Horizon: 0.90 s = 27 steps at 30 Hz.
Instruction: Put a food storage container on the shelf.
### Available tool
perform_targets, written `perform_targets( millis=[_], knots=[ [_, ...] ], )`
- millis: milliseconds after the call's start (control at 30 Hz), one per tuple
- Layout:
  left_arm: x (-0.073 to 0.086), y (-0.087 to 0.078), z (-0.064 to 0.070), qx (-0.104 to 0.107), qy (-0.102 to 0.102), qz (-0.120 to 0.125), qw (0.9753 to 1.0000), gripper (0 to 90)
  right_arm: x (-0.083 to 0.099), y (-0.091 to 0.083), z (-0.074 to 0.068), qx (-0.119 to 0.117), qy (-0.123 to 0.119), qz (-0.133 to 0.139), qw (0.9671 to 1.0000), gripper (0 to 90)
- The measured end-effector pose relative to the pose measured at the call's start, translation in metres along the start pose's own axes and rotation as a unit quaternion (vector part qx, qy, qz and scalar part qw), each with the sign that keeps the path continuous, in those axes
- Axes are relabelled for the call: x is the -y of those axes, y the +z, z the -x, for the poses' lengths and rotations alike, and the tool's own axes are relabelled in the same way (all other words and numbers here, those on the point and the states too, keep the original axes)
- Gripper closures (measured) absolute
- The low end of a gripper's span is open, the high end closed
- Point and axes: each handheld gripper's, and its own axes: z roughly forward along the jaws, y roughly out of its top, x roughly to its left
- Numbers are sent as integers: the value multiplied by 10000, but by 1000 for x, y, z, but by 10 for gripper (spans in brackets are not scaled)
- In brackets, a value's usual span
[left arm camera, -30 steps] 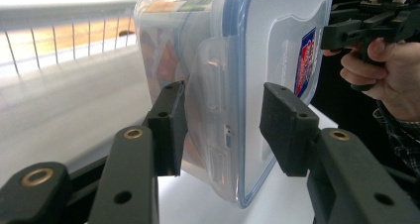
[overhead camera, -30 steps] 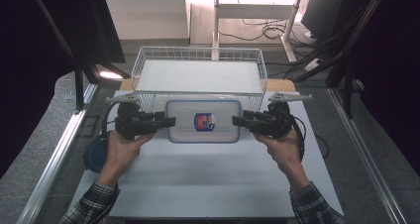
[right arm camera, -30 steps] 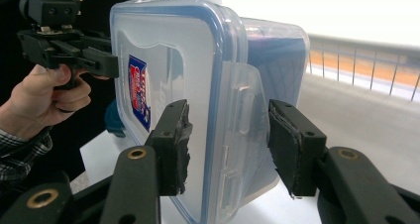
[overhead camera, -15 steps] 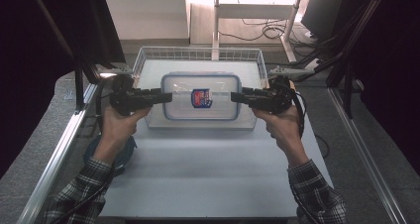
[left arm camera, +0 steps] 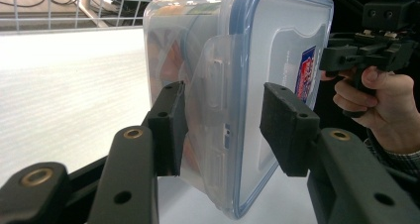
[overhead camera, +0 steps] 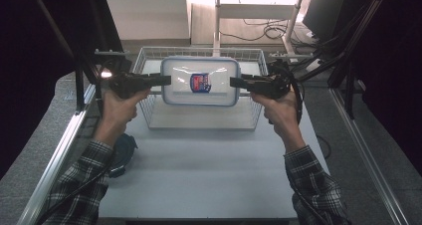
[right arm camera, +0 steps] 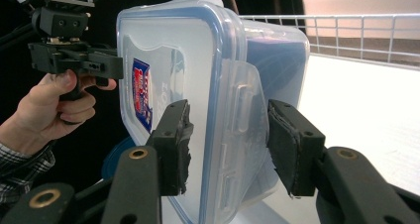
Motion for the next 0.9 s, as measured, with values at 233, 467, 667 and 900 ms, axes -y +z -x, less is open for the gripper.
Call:
perform_targets(
  millis=[233,467,667,900],
  knots=[
    [-11,4,-12,26,-155,38,9999,535,-12,8,8,42,78,-33,10000,526],
    [-19,10,-22,20,-304,39,9995,533,-22,15,17,68,168,-53,9998,526],
    [-22,15,-29,-52,-398,3,9992,532,-25,23,26,61,280,-120,9995,523],
    [-23,24,-37,-198,-412,-101,9989,528,-24,36,40,180,403,-310,9985,500]
  ],
)
